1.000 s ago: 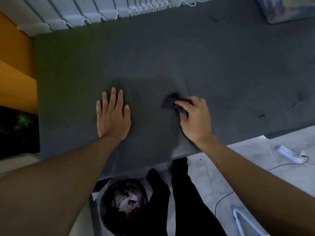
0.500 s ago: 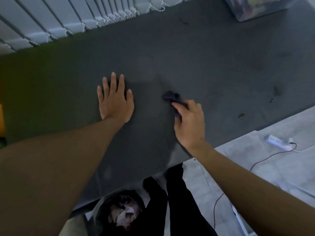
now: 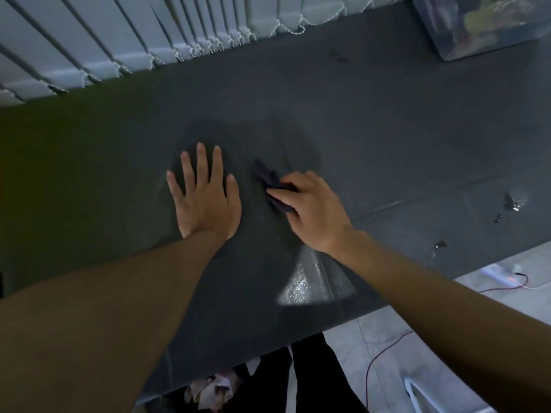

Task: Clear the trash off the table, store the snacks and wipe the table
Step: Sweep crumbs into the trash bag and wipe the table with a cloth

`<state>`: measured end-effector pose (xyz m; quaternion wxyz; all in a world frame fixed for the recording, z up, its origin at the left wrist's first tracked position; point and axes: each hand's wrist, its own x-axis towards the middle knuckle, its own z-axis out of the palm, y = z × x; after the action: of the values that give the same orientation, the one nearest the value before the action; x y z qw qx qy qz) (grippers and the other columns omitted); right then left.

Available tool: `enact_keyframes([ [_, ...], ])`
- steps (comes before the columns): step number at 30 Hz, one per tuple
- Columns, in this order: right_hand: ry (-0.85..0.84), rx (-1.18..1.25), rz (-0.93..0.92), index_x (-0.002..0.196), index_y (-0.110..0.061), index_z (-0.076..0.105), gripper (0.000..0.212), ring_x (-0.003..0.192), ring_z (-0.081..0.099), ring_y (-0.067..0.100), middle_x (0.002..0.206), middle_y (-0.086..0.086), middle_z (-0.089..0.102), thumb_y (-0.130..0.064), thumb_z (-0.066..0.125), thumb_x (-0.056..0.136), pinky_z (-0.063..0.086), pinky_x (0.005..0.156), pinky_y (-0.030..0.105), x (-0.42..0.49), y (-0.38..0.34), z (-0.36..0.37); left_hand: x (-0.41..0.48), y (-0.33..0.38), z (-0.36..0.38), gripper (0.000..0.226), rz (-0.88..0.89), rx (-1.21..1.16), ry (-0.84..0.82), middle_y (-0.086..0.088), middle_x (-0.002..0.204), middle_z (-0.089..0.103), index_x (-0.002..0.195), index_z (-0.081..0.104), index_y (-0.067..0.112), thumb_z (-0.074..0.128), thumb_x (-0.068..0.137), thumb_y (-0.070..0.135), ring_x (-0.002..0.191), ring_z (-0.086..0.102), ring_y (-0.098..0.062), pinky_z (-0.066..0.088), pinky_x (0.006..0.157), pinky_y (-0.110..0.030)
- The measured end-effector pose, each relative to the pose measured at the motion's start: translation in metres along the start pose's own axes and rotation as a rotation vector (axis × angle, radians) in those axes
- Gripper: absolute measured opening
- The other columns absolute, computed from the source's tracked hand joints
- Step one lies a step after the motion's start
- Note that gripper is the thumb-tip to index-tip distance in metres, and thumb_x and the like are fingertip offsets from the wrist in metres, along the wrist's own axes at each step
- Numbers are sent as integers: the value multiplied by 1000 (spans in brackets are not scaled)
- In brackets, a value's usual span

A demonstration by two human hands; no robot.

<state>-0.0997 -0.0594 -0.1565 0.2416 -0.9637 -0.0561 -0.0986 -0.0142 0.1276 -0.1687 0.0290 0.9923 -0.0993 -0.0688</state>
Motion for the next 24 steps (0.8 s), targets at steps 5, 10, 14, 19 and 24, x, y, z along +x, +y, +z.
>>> enact_keyframes([
  [5,170,-111,352,115,-23,72,31,89,54,36,105,9,62,-16,55,91,49,76,48,54,42,-9,1,0,0,61,-3,4,8,2,169,-1,160,1,28,15,103,45,155,-4,-25,1,123,-54],
  [10,30,-18,110,120,-19,70,38,96,55,31,111,5,61,-13,56,85,48,83,44,66,14,9,2,0,1,62,-7,16,16,2,169,1,160,2,28,12,101,46,155,-2,-25,3,124,-54],
  [14,-16,-8,-41,118,-21,71,31,93,57,32,107,6,63,-21,52,93,47,80,43,97,36,6,2,0,-1,64,-5,25,-9,0,169,1,160,2,26,10,101,47,155,-2,-26,3,123,-55],
  [19,129,-100,294,120,-20,69,36,98,54,34,112,8,60,-17,53,87,46,82,44,149,38,15,3,2,-3,64,-10,19,-23,0,169,4,161,6,26,15,101,47,155,0,-26,5,123,-55],
  [24,-188,12,-287,122,-21,69,37,96,55,29,111,5,59,-24,46,92,46,80,45,159,27,20,2,2,-4,64,1,35,-24,-2,168,7,161,11,24,20,101,46,155,4,-27,8,123,-56],
])
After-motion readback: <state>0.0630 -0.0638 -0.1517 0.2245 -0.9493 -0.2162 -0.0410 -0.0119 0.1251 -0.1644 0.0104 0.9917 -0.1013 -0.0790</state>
